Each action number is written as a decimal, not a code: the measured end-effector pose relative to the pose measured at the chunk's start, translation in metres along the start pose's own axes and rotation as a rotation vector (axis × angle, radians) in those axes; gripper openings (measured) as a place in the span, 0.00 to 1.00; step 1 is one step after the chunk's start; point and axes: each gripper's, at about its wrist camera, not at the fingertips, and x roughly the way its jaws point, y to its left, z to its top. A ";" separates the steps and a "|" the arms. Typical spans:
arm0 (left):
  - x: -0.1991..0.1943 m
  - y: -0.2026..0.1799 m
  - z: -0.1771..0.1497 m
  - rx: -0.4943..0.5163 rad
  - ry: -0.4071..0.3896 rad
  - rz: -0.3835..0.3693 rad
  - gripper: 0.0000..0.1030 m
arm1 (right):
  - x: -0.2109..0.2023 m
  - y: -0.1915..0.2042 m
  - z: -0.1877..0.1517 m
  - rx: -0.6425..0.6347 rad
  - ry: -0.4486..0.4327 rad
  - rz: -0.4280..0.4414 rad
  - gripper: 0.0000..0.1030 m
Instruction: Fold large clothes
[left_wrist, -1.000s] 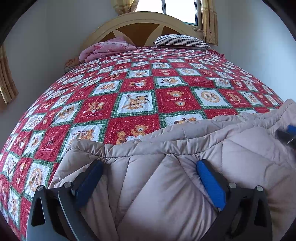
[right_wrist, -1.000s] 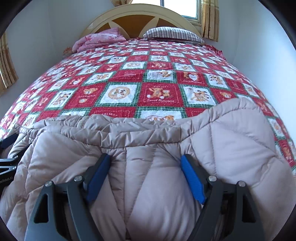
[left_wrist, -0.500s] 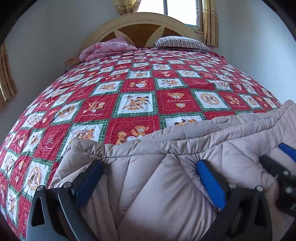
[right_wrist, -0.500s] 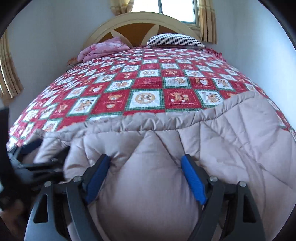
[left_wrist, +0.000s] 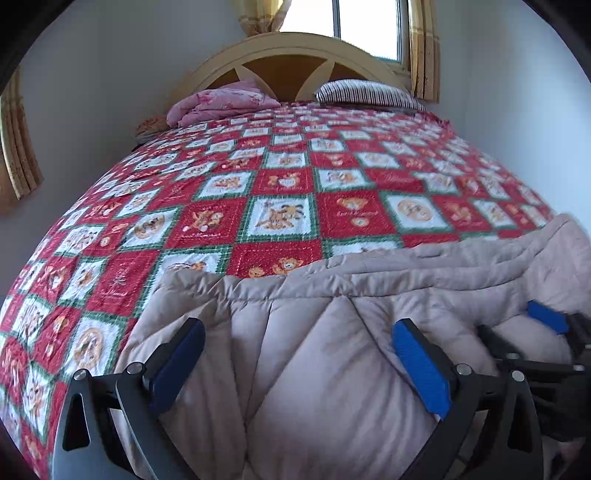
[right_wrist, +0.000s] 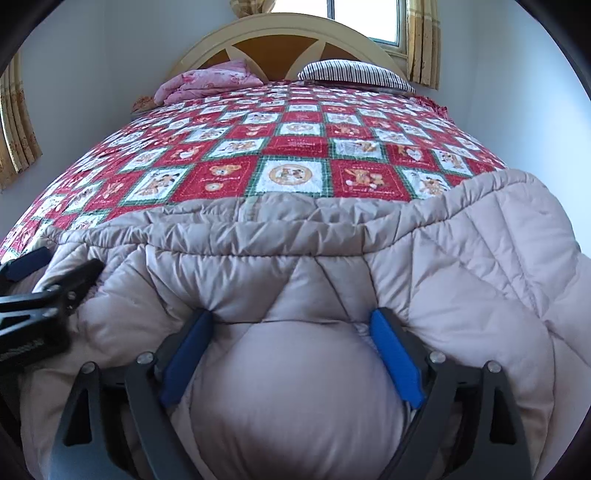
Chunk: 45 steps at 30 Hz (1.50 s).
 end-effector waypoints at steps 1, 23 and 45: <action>-0.009 -0.001 -0.001 0.005 -0.013 -0.002 0.99 | 0.000 0.000 0.000 0.000 0.001 -0.001 0.88; -0.007 -0.014 -0.033 0.045 -0.006 0.074 0.99 | 0.006 0.004 0.000 -0.010 0.015 -0.029 0.89; -0.003 -0.013 -0.034 0.040 0.004 0.063 0.99 | -0.038 0.010 -0.033 0.005 -0.074 -0.089 1.00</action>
